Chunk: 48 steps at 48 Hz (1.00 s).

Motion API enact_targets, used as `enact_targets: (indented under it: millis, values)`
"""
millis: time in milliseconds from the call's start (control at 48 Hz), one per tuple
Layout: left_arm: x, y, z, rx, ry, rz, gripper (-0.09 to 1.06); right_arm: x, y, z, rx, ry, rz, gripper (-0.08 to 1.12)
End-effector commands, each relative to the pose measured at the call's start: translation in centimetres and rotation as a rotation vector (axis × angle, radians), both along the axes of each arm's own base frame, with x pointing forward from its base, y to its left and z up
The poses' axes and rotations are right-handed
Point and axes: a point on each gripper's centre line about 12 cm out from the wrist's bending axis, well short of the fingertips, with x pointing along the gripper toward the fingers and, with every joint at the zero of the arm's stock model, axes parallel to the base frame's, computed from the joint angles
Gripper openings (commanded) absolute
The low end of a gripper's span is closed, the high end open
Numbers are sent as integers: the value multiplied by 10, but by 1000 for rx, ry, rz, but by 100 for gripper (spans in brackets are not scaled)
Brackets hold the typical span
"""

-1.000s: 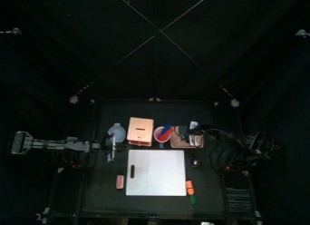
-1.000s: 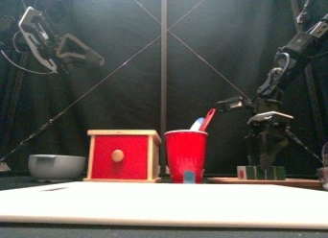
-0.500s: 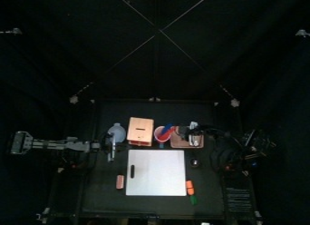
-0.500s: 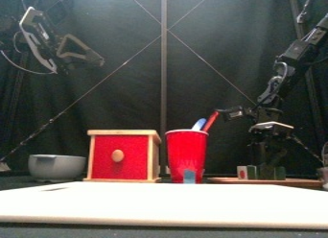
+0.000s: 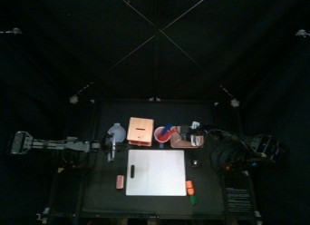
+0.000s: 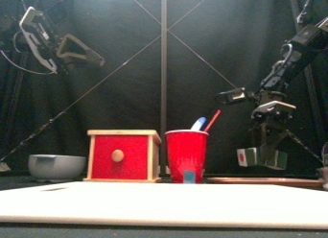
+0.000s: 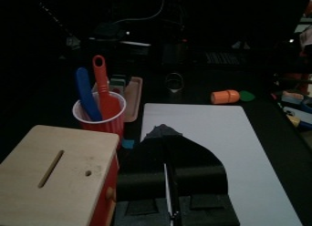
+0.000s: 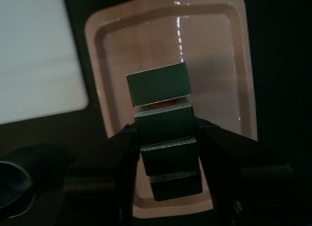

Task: Place sushi on board then cut the sushi with the knife then place the pieces on the plate
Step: Place the sushi on the board

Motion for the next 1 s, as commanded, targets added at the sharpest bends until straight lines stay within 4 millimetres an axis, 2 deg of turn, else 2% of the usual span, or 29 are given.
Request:
enact_targets:
  millis: [21,250,333,521,771,1000]
  values:
    - [3,1,8,1,-28,2,-2,6,6,32,-12,-104,-9,61]
    - [3,1,8,5,-26,1,-2,10,30,58,105,-244,-115,61]
    - [3,1,7,5,-20,1,-2,14,45,62,156,-268,-143,61]
    - [3,1,6,0,-18,2,-2,26,79,63,263,-286,-220,61]
    - [2,0,5,1,-15,-1,-2,39,111,65,371,-358,-373,61]
    - [2,-2,4,1,-9,-8,-2,54,138,59,422,-346,-472,61]
